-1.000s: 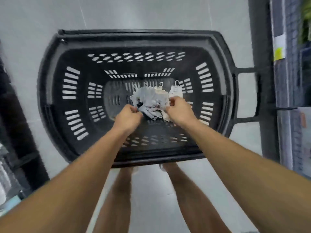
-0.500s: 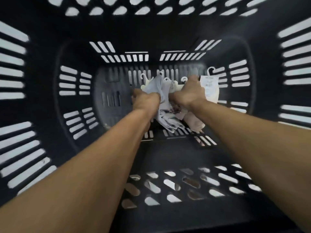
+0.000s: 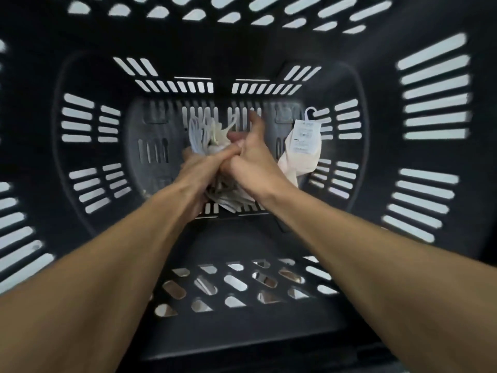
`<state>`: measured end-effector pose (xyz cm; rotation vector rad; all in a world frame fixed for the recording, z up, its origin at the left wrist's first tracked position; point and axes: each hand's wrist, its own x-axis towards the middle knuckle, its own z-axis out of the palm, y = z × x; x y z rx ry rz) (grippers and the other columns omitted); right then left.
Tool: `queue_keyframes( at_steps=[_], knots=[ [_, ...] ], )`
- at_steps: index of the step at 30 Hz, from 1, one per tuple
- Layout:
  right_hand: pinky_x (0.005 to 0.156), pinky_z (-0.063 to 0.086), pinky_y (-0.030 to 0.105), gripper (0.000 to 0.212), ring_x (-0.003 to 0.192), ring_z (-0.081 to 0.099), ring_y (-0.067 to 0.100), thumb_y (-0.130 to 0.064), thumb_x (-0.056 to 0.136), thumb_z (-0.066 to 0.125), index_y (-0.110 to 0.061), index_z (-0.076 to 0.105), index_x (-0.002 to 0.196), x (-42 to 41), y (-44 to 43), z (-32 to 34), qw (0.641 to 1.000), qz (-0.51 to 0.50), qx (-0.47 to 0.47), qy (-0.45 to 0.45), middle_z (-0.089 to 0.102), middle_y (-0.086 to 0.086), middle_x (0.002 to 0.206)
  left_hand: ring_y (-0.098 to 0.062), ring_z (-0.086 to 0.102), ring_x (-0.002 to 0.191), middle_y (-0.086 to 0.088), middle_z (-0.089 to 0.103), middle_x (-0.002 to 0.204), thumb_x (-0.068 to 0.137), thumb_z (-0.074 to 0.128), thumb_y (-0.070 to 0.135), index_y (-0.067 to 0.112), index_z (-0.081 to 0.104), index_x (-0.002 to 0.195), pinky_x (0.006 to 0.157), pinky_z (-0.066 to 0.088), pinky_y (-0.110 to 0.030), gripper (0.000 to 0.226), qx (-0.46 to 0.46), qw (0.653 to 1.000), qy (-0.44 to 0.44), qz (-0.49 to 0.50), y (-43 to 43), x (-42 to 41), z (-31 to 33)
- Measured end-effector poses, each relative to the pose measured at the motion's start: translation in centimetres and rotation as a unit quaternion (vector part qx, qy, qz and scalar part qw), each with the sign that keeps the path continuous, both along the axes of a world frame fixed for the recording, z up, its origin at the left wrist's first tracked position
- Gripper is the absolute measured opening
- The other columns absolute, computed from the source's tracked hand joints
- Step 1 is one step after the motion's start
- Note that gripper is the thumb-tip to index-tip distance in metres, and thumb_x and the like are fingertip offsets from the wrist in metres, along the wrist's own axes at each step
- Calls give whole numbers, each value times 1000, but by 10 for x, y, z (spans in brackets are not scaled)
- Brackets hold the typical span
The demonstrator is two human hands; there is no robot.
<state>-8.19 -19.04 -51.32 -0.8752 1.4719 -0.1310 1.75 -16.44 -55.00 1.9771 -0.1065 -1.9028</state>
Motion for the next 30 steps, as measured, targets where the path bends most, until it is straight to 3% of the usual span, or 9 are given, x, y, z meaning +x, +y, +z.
queue_keyframes(
  at_steps=[3,7,10,12,15,20,25,28,30],
  knots=[
    [87,53,23,89,104,56,11,15,81,46,-20,9,155,-6,0,0,994,-74,63,-54,53,0,132,-25,71,92,-5,67,113,44,81,46,30,29,134,69,61,-43,105,-11,998,-50,-44,5,2,2],
    [106,45,37,80,126,53,22,8,79,57,-17,30,150,-14,-9,-2,983,-81,138,-93,55,6,142,-24,64,98,0,66,107,53,82,59,22,40,127,85,54,-36,93,-5,978,-188,-86,9,1,-1],
    [78,50,13,56,94,61,3,-5,87,62,-17,45,139,-22,-15,-5,997,-52,27,50,61,-1,127,-24,63,95,3,65,97,76,77,41,20,49,115,82,51,-31,53,8,962,-264,-70,6,1,-8],
    [72,46,17,54,92,57,7,-6,86,62,-16,45,136,-37,-21,-13,967,-57,-93,230,54,-1,126,-27,67,97,-3,69,106,79,74,34,20,51,117,90,56,-38,47,16,971,-237,-39,3,5,-14],
    [89,44,41,62,122,50,30,-15,85,65,-10,35,140,-62,-29,-31,920,45,-108,375,41,8,141,-27,70,93,-7,70,108,77,75,30,25,51,113,87,59,-43,43,12,978,-208,2,0,9,-14],
    [78,39,42,59,117,56,43,-16,85,66,-9,33,134,-75,-35,-55,889,139,-68,431,51,15,136,-22,73,85,-1,76,93,67,71,29,28,57,105,80,61,-44,41,-12,983,-172,67,-1,14,-2],
    [89,44,43,74,124,46,36,-27,77,80,-10,34,132,-73,-13,-59,882,239,0,406,45,15,134,-15,74,81,2,77,85,74,70,22,24,60,111,75,61,-37,38,-21,985,-158,71,4,18,14],
    [98,44,42,76,125,47,37,-26,75,83,-6,36,131,-73,0,-62,886,234,29,399,53,17,131,-11,74,74,3,77,82,78,70,19,25,61,106,64,59,-29,30,-27,982,-159,99,2,20,22],
    [94,47,37,60,118,55,35,-26,76,83,-7,47,120,-73,1,-64,902,201,66,376,61,16,123,-9,73,69,4,77,80,78,71,20,25,62,107,61,57,-26,30,-36,980,-161,112,1,20,27]
  ],
)
